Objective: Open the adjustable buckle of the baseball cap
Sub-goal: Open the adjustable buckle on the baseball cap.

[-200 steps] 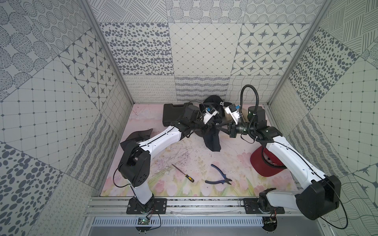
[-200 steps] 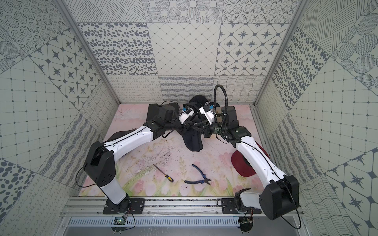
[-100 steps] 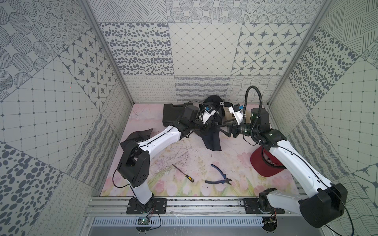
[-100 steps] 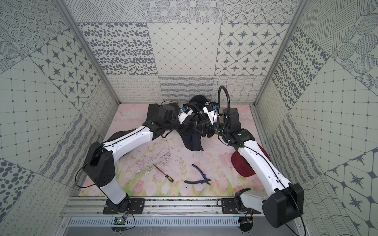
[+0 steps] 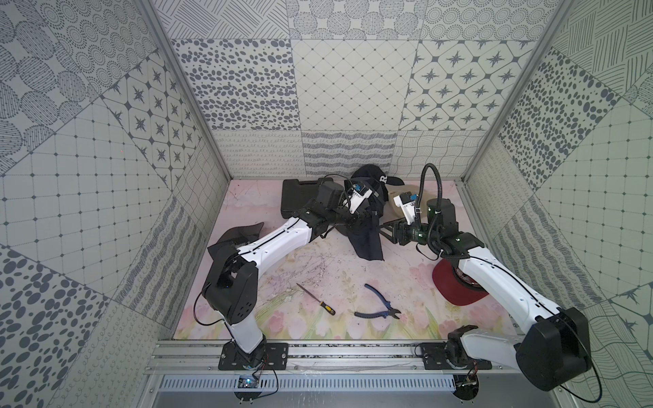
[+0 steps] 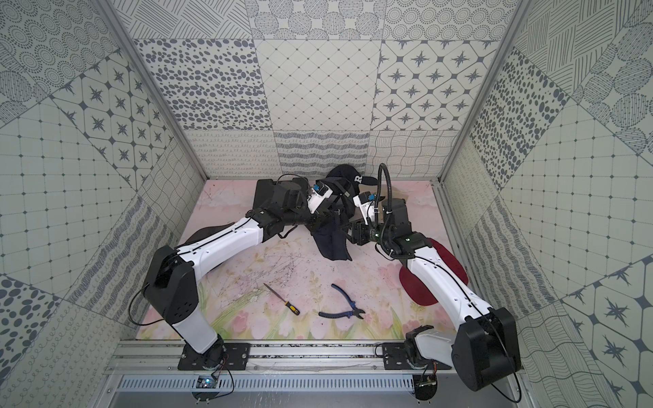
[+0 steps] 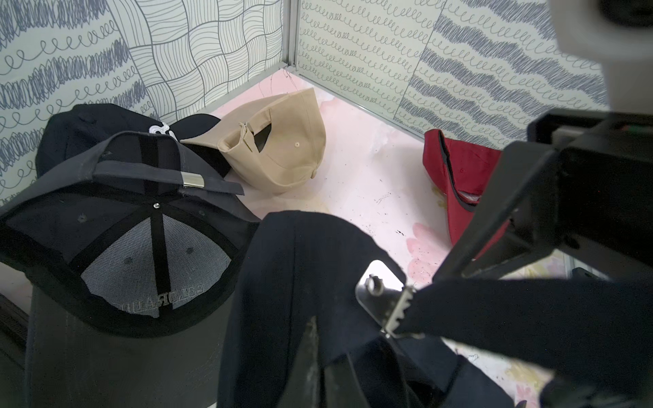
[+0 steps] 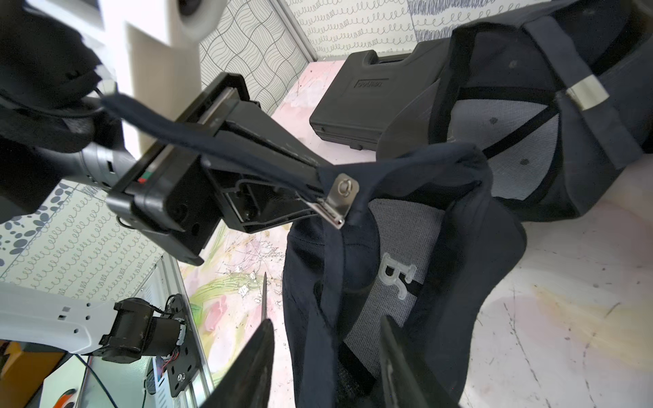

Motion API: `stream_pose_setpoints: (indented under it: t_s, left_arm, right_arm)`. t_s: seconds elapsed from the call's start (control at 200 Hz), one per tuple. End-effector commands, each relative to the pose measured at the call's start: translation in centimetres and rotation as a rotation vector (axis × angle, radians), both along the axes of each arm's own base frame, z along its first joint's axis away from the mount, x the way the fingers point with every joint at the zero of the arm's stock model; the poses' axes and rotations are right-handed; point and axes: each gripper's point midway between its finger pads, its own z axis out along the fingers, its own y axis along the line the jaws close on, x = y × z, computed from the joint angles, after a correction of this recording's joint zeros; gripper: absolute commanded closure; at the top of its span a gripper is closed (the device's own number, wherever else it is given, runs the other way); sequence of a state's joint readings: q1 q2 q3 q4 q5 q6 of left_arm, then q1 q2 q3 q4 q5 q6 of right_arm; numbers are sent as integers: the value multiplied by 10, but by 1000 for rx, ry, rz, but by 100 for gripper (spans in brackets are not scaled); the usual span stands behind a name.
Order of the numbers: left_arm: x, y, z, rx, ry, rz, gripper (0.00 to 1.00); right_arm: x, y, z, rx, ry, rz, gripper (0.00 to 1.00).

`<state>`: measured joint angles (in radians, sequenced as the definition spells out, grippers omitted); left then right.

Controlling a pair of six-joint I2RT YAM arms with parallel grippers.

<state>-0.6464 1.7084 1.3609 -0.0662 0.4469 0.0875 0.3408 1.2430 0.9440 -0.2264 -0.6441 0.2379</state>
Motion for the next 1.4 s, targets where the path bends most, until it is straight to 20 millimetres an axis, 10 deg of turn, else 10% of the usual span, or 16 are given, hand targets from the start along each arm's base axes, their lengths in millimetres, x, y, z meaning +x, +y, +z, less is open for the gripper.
stream_pose_setpoints:
  t_s: [0.0, 0.49, 0.61, 0.855, 1.396]
  left_arm:
    - [-5, -2, 14, -34, -7, -18, 100]
    - [-13, -3, 21, -40, -7, -42, 100]
    - [-11, 0, 20, -24, -12, -32, 100]
    - [-6, 12, 19, 46, -108, 1, 47]
    - [-17, 16, -11, 176, -285, -174, 38]
  right_arm:
    - [6, 8, 15, 60, -56, 28, 50]
    - [18, 20, 12, 103, -39, 67, 65]
    - [17, 22, 14, 113, -45, 82, 85]
    - [15, 18, 20, 90, -77, 75, 100]
    - [-6, 30, 23, 106, -82, 251, 100]
